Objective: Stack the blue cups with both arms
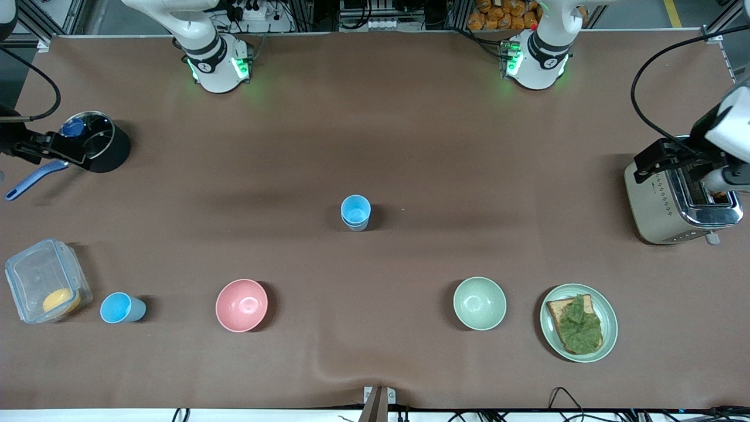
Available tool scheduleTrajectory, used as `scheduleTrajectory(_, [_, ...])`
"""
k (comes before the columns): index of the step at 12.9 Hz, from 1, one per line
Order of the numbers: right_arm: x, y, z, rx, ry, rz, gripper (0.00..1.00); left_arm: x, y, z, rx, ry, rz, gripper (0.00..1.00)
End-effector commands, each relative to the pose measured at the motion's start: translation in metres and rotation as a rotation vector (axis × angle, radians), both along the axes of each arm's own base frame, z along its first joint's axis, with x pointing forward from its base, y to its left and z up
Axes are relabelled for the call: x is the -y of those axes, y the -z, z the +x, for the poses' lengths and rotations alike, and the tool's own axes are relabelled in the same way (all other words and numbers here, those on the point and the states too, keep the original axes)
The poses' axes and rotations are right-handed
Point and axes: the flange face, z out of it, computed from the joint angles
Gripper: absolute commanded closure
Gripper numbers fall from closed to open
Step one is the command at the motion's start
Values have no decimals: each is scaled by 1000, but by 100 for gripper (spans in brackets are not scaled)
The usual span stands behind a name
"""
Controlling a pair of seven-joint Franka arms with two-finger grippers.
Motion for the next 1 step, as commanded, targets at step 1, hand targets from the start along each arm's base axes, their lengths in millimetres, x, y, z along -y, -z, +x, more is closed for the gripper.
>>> scheduleTrajectory(1, [1,-4,-3,5,-10,-13,0,-6,-7,-8,-8,11,-25,0])
